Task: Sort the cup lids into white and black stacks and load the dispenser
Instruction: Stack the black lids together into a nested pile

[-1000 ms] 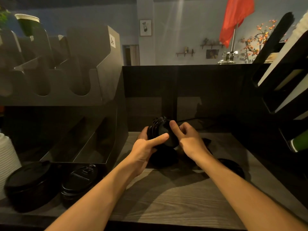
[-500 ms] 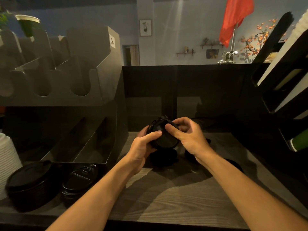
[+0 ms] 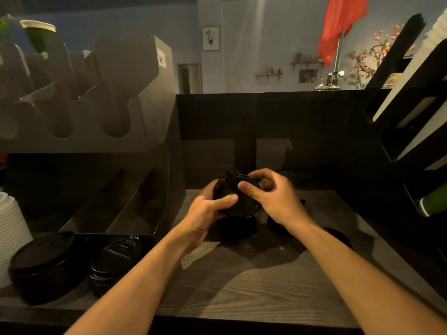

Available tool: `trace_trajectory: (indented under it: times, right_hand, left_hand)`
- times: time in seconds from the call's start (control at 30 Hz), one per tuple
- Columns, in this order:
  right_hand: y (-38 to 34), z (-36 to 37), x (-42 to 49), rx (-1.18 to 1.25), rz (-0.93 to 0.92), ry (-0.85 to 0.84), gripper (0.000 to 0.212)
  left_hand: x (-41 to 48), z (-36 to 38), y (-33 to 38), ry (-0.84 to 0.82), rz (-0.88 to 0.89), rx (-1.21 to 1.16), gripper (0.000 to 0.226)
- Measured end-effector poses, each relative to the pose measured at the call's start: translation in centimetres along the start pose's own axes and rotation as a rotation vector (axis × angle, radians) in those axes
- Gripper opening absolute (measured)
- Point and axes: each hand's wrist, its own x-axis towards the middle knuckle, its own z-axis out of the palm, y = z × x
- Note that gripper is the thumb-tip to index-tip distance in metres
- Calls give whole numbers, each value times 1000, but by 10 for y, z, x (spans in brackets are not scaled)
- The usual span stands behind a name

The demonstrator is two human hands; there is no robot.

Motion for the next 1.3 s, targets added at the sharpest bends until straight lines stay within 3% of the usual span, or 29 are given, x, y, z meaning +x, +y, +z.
trace_trajectory:
  times: [0.1,0.2,0.3,0.4,0.53,0.63,0.73,0.87,1.03,1.1,1.2,1.3]
  right_hand:
    - [1,-1,2,-1,16,-13,60]
    - [1,1,2,45,25,-36,50]
    - [-1,2,3,69,104,-31,38]
    - [3,-4,5,-145,58,-76,19]
    - [-2,-4,-1,-623,84,-488,46]
    - [-5,0,-6,-762,110,-629,65]
    - [1,-4,-2,-690,128,-606,65]
    - [8,-6,3,-553,104,-479,46]
    - [7,-7,5,-309,118,-331,48]
    - [4,-11,4,-195,183,-396,40]
    - [6,-17,3,-95,264,-575,47]
    - [11,-16,6,-123,228,-497,48]
  left_hand:
    - [1,1,-2,21,-19,-8,66]
    - [3,3,-3,62,-17,-30,66]
    - [9,-3,-5,215,-18,-61,77]
    - [14,-12,-8,374,-44,-99,94]
    - [13,-10,-10,421,-92,-6,93]
    - [11,-7,-11,411,-75,84,87]
    - [11,-6,-11,414,-69,93,76]
    - [12,-6,-10,450,-95,69,62]
    - [13,-7,-13,445,-116,100,72]
    - [14,-7,-13,449,-94,122,70]
    - [14,-8,-14,457,-103,115,75]
    - [12,-8,-13,426,-87,118,66]
